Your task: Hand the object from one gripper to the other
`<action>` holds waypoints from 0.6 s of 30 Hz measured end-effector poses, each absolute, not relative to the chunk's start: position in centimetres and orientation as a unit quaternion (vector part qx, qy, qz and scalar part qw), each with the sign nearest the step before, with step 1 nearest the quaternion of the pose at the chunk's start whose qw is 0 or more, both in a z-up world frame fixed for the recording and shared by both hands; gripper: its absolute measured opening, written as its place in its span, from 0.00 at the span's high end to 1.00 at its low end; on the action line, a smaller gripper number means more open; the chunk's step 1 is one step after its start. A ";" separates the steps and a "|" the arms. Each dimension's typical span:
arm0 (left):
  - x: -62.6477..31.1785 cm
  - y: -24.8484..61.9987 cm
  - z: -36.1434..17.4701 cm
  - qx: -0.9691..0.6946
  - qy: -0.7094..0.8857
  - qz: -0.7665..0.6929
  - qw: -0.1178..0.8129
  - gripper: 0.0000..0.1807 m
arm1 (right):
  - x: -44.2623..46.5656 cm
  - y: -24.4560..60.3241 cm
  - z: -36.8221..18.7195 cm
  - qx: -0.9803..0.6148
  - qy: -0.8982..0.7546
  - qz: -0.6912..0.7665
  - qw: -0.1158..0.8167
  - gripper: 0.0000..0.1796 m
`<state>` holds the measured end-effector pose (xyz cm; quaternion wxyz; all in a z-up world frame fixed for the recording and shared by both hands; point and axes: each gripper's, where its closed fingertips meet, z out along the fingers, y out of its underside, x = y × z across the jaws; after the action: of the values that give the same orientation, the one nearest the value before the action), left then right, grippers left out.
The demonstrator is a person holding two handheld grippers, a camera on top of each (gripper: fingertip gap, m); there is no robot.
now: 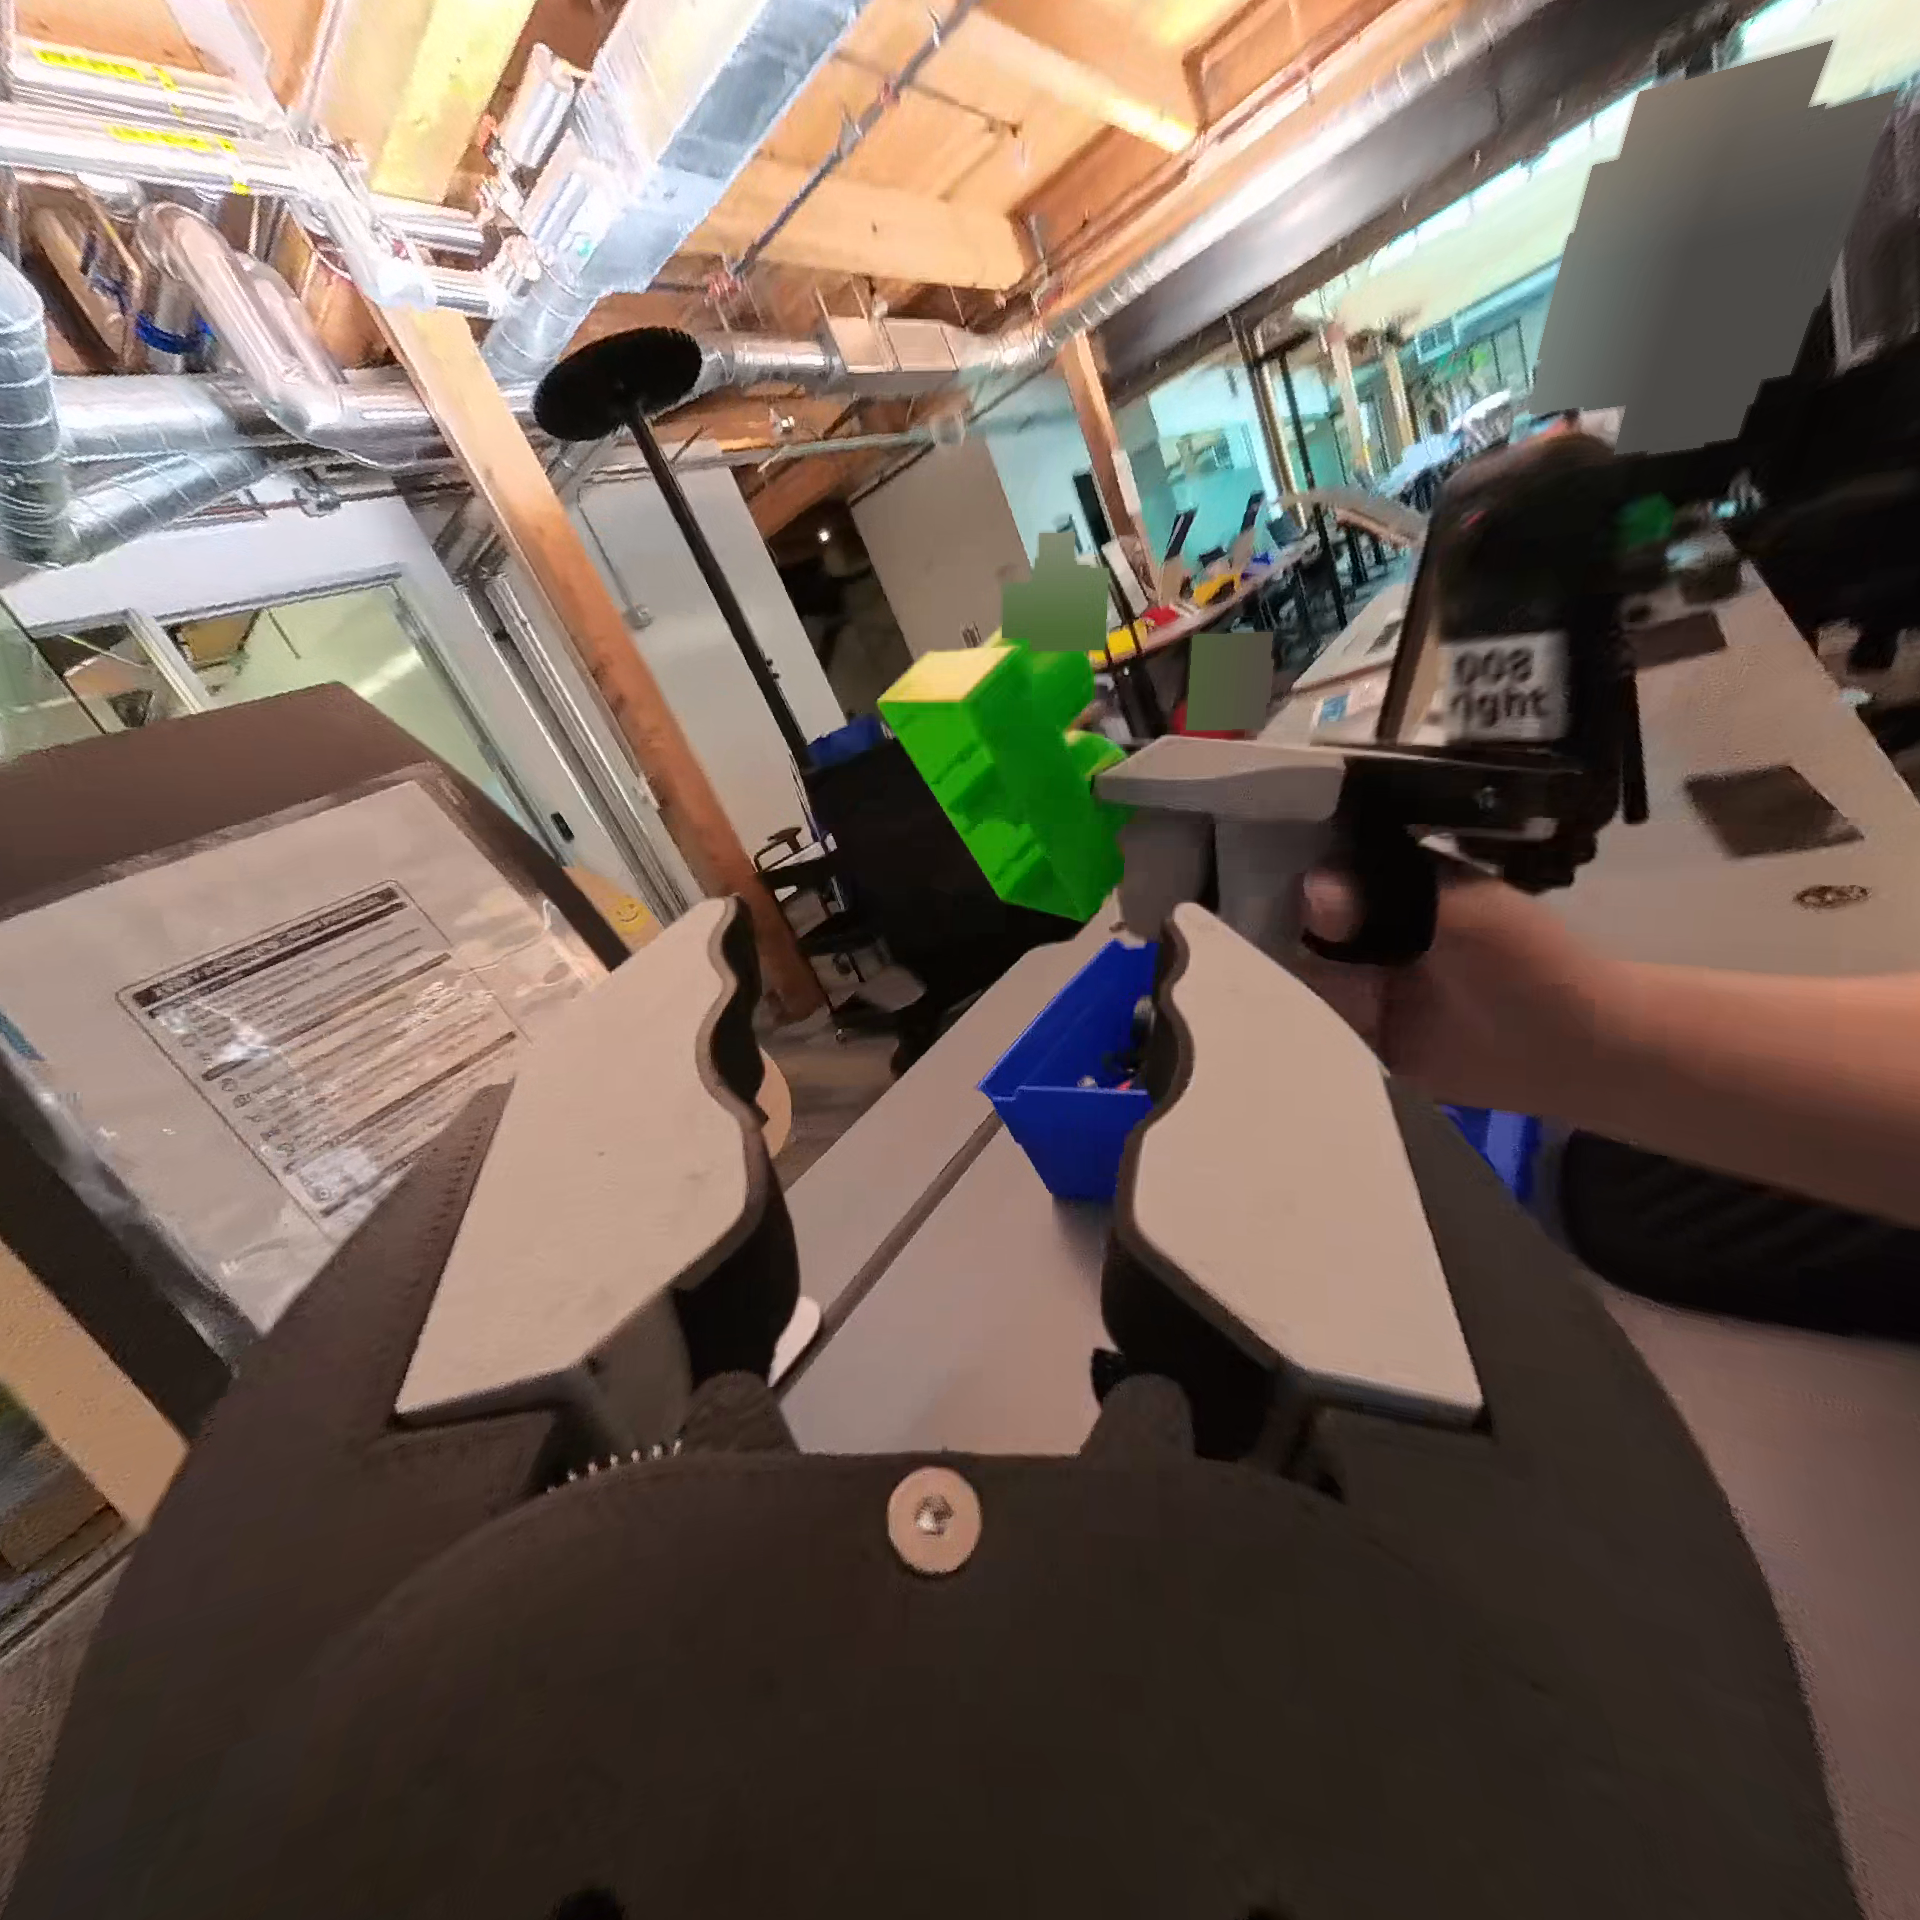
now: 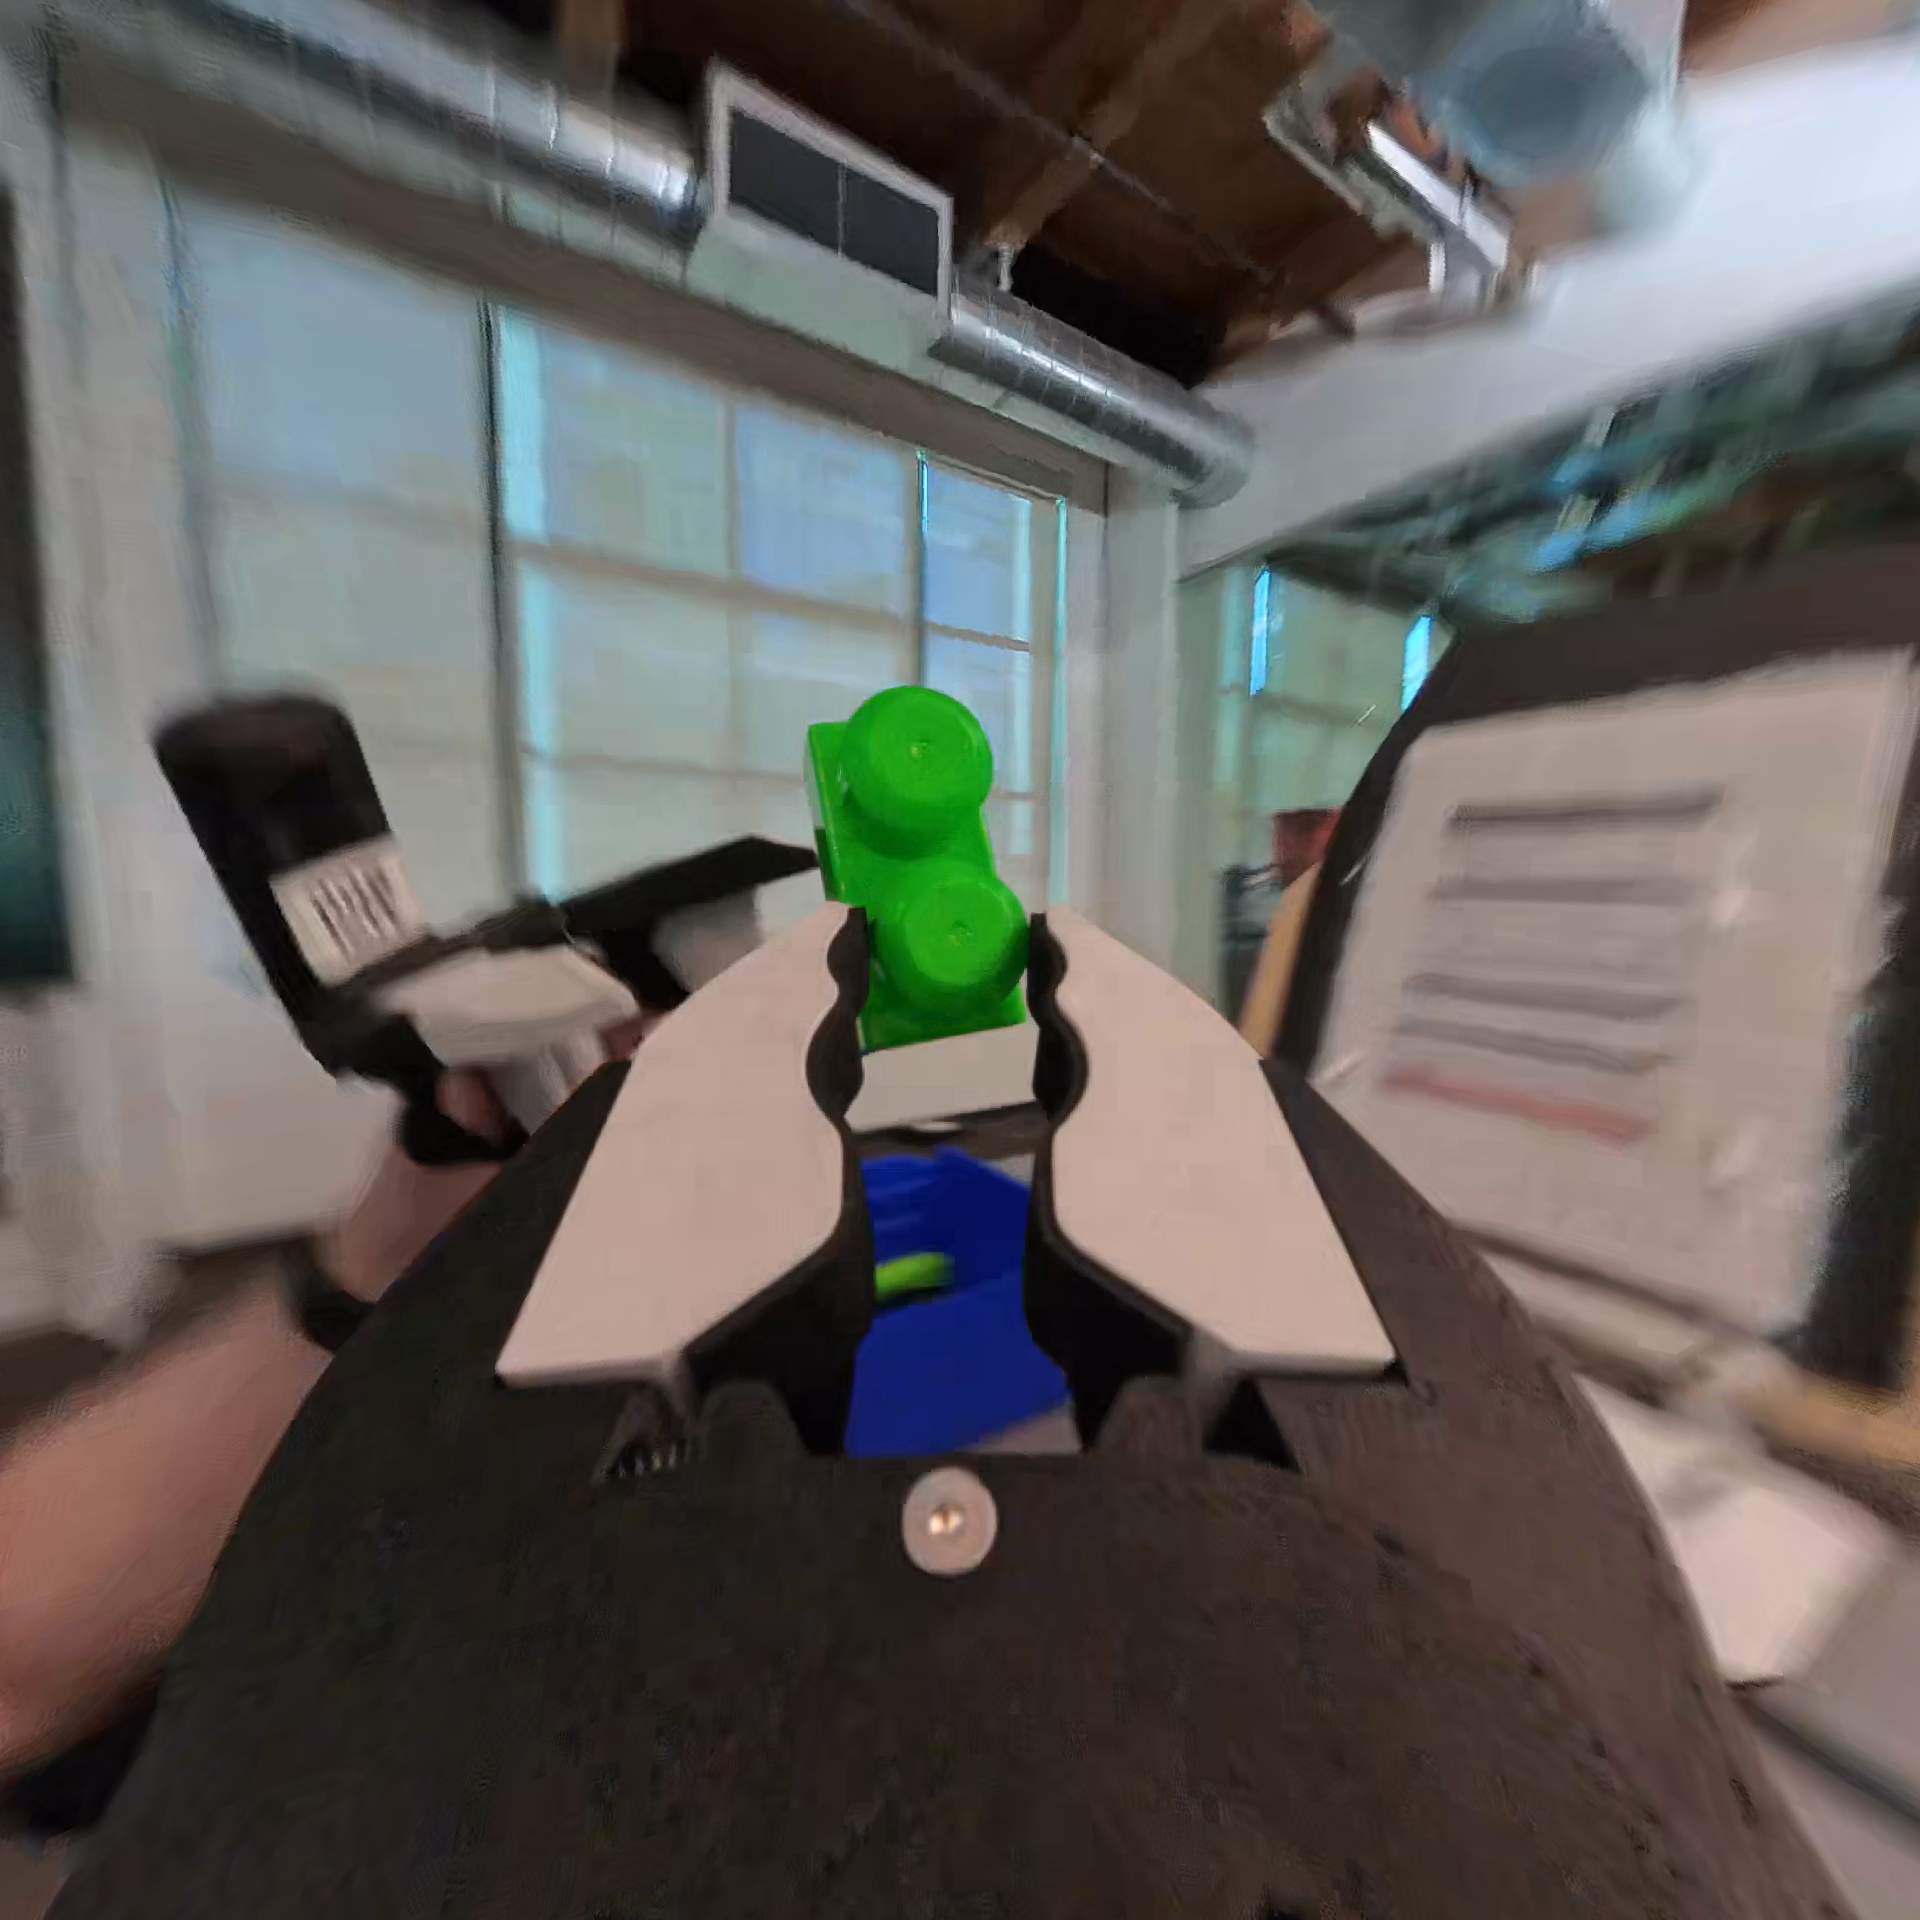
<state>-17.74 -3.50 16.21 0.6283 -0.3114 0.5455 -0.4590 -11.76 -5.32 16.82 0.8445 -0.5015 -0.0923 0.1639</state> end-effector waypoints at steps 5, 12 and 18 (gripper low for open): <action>-17.3 -2.7 15.4 -0.268 0.551 -0.326 0.719 0.56 | -12.2 -3.5 14.8 -0.465 0.055 0.521 0.714 0.83; -15.8 -4.3 13.8 -0.233 0.554 -0.268 0.753 0.66 | -15.2 -3.1 13.8 -0.394 0.108 0.682 0.606 0.83; -16.2 -5.4 14.0 -0.167 0.522 -0.165 0.820 0.76 | -15.8 -3.3 13.6 -0.362 0.139 0.707 0.591 0.83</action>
<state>-16.21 -5.45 14.03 0.8199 -0.1666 0.5223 -0.1648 -15.85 -3.32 13.64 0.5912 -0.3616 0.1386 0.7075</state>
